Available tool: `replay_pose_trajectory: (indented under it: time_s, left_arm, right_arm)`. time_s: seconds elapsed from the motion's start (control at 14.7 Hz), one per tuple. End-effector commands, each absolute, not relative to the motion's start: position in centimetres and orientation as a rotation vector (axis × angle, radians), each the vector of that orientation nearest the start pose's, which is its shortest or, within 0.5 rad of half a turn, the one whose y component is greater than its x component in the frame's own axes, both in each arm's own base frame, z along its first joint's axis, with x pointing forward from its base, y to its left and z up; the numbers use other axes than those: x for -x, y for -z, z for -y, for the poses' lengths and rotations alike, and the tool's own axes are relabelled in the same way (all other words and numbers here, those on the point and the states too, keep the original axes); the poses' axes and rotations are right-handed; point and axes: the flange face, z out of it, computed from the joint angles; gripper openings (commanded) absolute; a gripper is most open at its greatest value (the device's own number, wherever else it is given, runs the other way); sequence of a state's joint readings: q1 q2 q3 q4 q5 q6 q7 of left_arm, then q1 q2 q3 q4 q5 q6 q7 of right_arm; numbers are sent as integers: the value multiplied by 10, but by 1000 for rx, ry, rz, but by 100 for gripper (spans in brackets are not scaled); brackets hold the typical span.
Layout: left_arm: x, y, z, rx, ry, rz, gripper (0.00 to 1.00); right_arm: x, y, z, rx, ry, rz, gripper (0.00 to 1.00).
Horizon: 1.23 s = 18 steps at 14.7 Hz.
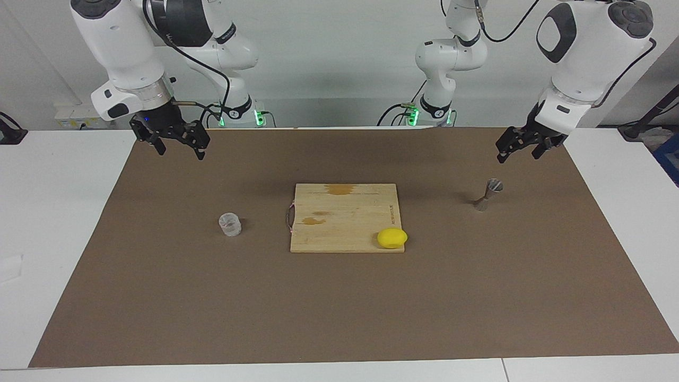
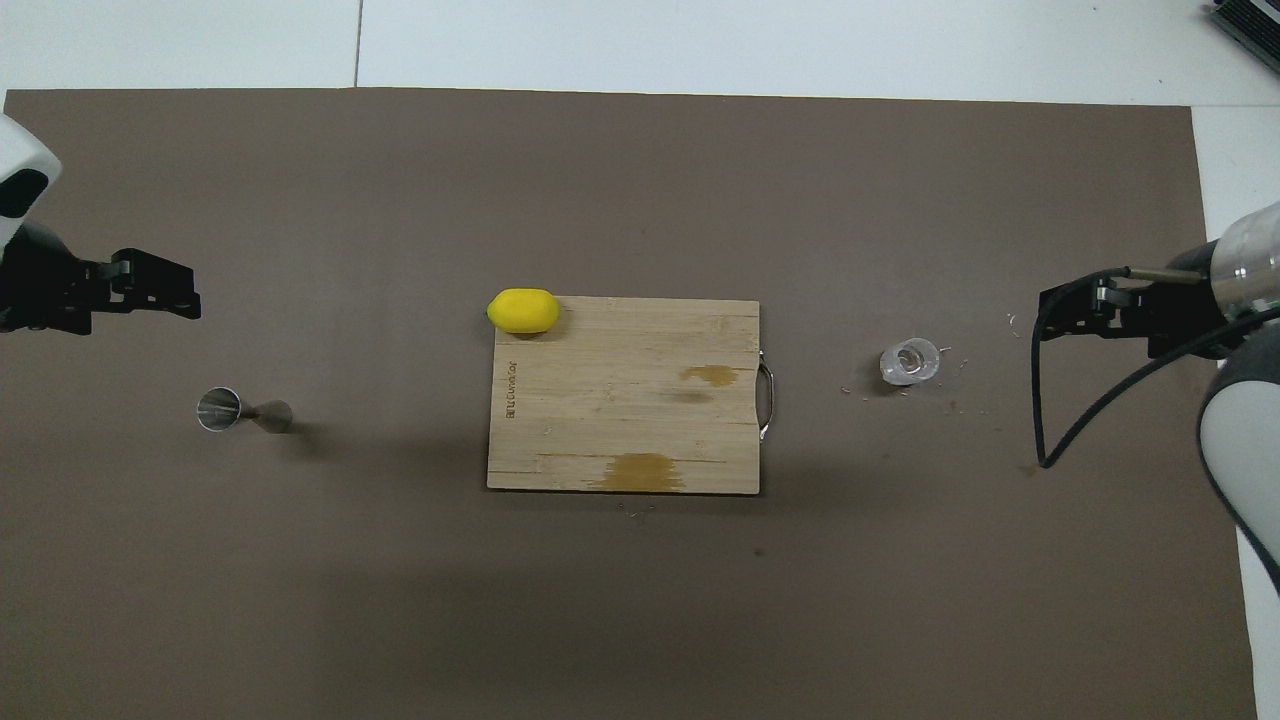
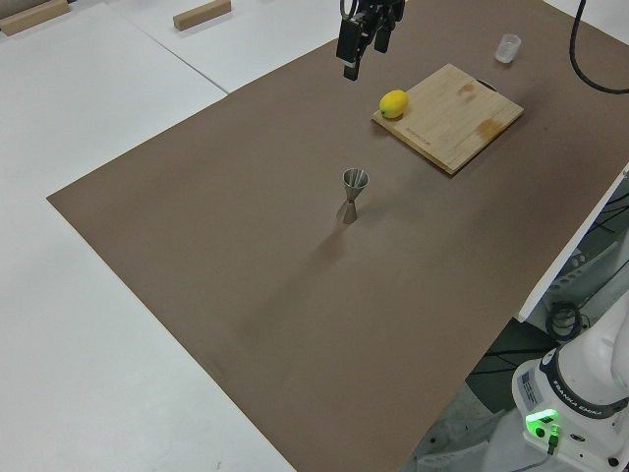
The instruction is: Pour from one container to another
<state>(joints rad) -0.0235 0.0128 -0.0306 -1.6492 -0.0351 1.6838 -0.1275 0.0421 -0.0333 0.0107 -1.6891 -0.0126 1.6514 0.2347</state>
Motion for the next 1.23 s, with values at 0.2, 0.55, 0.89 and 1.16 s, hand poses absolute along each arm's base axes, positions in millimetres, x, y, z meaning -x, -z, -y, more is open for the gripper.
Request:
replay_pose_trajectory:
  time_s: [0.2, 0.55, 0.89, 1.16]
  left_arm:
    - [-568, -581, 33, 3176, 182, 172, 100]
    - [-569, -579, 37, 3177, 220, 183, 100]
    - [-569, -574, 70, 3169, 300, 138, 100]
    - [-562, -559, 67, 3165, 388, 137, 100]
  right_arm:
    - [-542, -596, -25, 3122, -4, -263, 100]
    - [-542, -596, -25, 3122, -4, -263, 100]
    - [-542, -596, -25, 3122, -4, -263, 100]
    - [-542, -596, -25, 3122, -4, -263, 100]
